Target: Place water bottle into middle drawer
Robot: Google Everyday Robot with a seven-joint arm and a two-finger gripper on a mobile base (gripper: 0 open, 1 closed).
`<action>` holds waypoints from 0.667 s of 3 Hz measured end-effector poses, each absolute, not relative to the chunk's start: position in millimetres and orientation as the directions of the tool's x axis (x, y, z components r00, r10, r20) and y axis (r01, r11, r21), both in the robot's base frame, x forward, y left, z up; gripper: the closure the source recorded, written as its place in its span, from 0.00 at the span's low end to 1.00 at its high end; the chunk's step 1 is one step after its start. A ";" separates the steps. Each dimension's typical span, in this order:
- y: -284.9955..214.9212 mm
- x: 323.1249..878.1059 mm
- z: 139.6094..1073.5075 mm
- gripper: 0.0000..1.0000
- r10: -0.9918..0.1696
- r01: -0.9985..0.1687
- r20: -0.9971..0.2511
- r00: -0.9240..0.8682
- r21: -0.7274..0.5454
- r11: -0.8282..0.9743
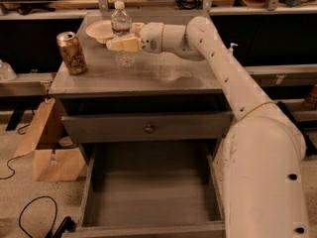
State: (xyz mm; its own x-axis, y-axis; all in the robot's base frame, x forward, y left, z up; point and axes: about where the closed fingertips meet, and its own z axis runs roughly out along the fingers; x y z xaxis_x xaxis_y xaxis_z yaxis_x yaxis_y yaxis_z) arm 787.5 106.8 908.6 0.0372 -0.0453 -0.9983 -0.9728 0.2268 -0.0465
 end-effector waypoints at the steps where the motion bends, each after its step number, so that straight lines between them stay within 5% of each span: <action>1: 118.3 780.4 913.0 0.57 -0.055 -0.976 -0.997 0.055 -0.065 0.208; 2: 113.3 759.7 930.5 0.80 -0.074 -0.968 -0.993 0.092 -0.106 0.225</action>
Offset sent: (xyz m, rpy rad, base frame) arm -0.0736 -0.0025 0.0279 -0.0778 -0.0754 -0.0236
